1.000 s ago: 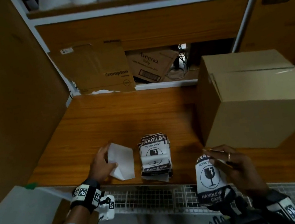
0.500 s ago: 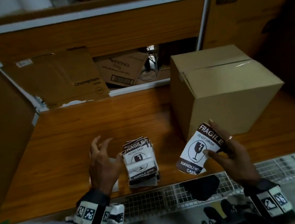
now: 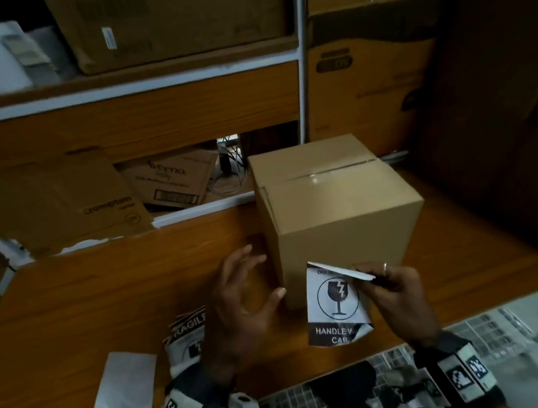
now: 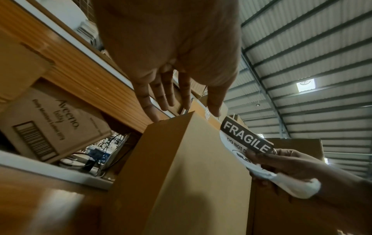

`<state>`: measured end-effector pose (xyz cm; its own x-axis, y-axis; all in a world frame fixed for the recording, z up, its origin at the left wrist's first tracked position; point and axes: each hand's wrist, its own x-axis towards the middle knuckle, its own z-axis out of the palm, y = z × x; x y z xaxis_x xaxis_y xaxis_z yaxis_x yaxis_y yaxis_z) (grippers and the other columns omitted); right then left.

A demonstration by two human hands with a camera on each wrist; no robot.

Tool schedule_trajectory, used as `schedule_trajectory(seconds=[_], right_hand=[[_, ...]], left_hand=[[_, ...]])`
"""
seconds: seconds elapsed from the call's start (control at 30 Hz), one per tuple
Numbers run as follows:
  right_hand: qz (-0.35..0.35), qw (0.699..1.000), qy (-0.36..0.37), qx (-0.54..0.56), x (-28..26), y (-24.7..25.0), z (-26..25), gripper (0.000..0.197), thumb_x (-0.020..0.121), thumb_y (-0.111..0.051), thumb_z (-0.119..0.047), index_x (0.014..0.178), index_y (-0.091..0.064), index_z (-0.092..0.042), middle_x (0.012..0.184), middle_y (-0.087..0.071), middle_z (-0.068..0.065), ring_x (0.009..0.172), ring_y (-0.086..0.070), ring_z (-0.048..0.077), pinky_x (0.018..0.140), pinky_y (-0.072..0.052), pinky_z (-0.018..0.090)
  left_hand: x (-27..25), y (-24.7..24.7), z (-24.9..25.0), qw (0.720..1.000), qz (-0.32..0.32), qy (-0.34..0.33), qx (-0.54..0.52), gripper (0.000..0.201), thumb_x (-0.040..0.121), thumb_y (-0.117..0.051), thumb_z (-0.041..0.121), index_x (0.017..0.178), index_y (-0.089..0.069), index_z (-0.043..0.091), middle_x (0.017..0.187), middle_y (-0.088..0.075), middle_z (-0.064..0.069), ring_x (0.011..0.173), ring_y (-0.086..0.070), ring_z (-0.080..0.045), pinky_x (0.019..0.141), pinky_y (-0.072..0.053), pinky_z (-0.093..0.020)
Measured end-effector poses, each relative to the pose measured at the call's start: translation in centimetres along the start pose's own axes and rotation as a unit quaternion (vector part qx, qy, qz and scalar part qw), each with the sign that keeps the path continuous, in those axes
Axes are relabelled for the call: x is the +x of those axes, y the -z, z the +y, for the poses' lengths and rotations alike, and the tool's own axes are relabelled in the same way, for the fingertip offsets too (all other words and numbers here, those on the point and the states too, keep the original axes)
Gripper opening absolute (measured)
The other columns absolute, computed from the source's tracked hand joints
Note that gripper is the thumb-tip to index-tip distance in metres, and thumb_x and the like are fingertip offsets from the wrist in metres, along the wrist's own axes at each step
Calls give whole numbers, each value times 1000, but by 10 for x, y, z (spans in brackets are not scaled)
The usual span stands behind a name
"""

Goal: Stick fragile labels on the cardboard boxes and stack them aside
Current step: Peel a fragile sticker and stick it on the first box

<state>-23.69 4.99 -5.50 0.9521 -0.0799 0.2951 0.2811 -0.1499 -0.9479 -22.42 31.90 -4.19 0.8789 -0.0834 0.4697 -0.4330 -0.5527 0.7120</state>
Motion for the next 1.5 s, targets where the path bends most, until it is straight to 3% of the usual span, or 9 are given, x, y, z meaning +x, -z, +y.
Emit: schedule_trajectory(seconds=[0.07, 0.17, 0.3, 0.47, 0.7, 1.17, 1.27, 1.4, 1.5], right_hand=[[-4, 1000, 6, 8, 11, 3, 2, 24, 90, -68, 8, 92, -80, -13, 88, -81, -2, 82, -76, 11, 70, -59, 24], [-20, 999, 21, -17, 28, 1, 7, 19, 92, -69, 2, 96, -81, -12, 90, -80, -2, 86, -76, 18, 71, -62, 32], [-49, 998, 39, -28, 44, -6, 7, 22, 92, -69, 1, 95, -80, -18, 90, -80, -8, 84, -76, 11, 69, -61, 26], [-59, 998, -21, 4, 56, -8, 13, 16, 94, -68, 0, 95, -79, -11, 89, -80, 3, 84, -77, 23, 74, -63, 46], [-58, 997, -58, 6, 60, -13, 14, 13, 95, -67, -2, 94, -78, -8, 87, -80, 5, 81, -78, 26, 73, -63, 53], [-50, 995, -81, 14, 68, -16, 3, 20, 92, -74, -20, 81, -77, -3, 81, -80, 8, 78, -78, 26, 69, -63, 46], [-50, 995, -74, -35, 70, -16, 3, 28, 92, -73, -28, 70, -74, -10, 74, -79, 3, 73, -78, 20, 64, -62, 51], [-2, 986, -26, -165, 68, -19, 4, 36, 89, -72, -47, 63, -68, -23, 64, -73, -13, 59, -70, 3, 48, -54, 31], [26, 969, 4, -247, 67, -18, 10, 46, 88, -65, -62, 62, -67, -23, 57, -68, -9, 51, -64, 4, 45, -51, 34]], left_hand=[[17, -6, 12, 999, 1, -35, 2, 70, 77, -80, 47, 139, -57, 26, 154, -42, 15, 141, -42, -7, 105, -51, -37], [38, -14, 24, 997, -24, -66, 33, 86, 75, -85, 48, 149, -47, 25, 159, -36, 16, 146, -32, -1, 115, -33, -19], [55, -29, 24, 997, -31, -61, 42, 80, 77, -85, 41, 146, -50, 25, 154, -39, 20, 143, -27, 12, 113, -21, -3], [60, -40, 12, 997, 14, -65, 32, 58, 82, -82, 30, 135, -62, 20, 146, -51, 15, 140, -37, 10, 112, -26, -5], [66, -47, 2, 995, 48, -87, 14, 40, 90, -69, 31, 129, -68, 18, 139, -61, 9, 137, -46, 1, 114, -35, -16], [74, -60, -9, 985, 103, -137, 34, 29, 91, -66, 26, 115, -73, 13, 124, -70, 3, 125, -57, -6, 108, -46, -32], [73, -61, -12, 983, 102, -135, 65, 29, 92, -66, 28, 118, -73, 16, 127, -69, 7, 127, -57, -8, 105, -48, -44], [73, -58, -9, 979, 105, -146, 95, 30, 92, -64, 32, 116, -74, 18, 127, -69, 8, 127, -56, -6, 101, -48, -48], [73, -57, -9, 980, 100, -150, 88, 29, 92, -65, 30, 116, -74, 18, 128, -69, 9, 127, -57, -8, 100, -49, -48]])
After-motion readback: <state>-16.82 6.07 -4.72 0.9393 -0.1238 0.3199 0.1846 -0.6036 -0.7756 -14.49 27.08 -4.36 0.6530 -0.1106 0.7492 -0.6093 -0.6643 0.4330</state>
